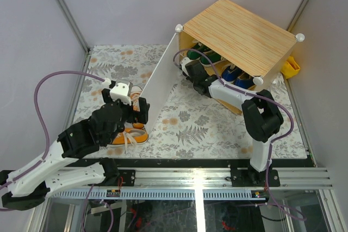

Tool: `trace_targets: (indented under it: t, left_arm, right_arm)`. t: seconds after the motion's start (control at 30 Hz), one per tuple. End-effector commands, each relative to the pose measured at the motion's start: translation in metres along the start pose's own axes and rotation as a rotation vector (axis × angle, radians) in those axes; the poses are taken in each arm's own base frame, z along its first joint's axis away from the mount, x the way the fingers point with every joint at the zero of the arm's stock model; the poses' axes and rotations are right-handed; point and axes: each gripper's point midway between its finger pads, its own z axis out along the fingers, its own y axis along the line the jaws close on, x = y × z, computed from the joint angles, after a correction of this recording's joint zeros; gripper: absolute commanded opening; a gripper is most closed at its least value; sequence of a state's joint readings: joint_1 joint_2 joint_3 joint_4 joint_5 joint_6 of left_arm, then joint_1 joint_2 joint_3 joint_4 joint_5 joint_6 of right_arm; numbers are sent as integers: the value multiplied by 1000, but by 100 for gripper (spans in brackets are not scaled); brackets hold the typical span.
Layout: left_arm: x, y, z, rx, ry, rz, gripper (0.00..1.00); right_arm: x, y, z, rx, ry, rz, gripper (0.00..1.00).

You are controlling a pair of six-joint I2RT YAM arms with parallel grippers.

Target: Place and organize the shoes in the shoe cabinet

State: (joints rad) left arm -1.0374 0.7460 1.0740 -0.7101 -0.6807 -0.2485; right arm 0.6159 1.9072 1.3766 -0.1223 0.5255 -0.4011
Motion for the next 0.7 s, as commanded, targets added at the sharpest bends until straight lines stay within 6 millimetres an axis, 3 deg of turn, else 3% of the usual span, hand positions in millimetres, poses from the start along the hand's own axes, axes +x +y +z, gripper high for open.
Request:
trace_targets:
  t: [0.0,0.37,0.67]
  left_arm:
    - [-6,1,2,-13,-34,-16,100]
    - [-6,5,-1,-22,-36,-17,100]
    - [-5,6,-2,-20,-35,-20,100]
  right_arm:
    - [-18,-40,-7,135,-27,-60,0]
    - [-30,-48,17,224,-17,-147,0]
    - [-40,-59,23,265,-50,-135,0]
